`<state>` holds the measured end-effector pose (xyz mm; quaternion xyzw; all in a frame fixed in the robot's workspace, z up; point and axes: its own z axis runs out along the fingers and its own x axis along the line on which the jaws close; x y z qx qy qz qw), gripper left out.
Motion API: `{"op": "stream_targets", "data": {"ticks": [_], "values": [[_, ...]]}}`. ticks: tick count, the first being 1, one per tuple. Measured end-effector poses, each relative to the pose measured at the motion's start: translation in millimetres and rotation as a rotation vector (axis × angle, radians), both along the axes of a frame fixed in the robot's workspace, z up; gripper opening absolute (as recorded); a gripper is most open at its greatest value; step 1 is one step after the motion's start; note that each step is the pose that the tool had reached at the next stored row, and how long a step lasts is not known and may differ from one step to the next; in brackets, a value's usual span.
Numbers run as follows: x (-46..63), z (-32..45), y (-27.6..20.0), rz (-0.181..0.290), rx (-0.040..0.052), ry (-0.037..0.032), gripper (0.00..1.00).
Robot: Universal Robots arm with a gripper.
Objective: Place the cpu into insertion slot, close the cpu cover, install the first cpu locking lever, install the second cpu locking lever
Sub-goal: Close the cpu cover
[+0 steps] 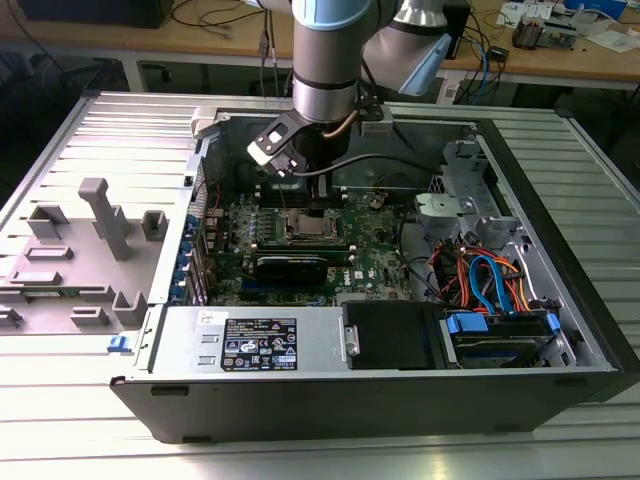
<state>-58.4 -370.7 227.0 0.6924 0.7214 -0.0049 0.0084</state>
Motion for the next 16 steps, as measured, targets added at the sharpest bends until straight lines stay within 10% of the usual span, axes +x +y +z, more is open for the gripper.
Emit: {"op": "stream_targets", "data": {"ticks": [16], "values": [[-22.1, -13.4, -0.1, 0.045, 0.0001, 0.0, 0.17]]}}
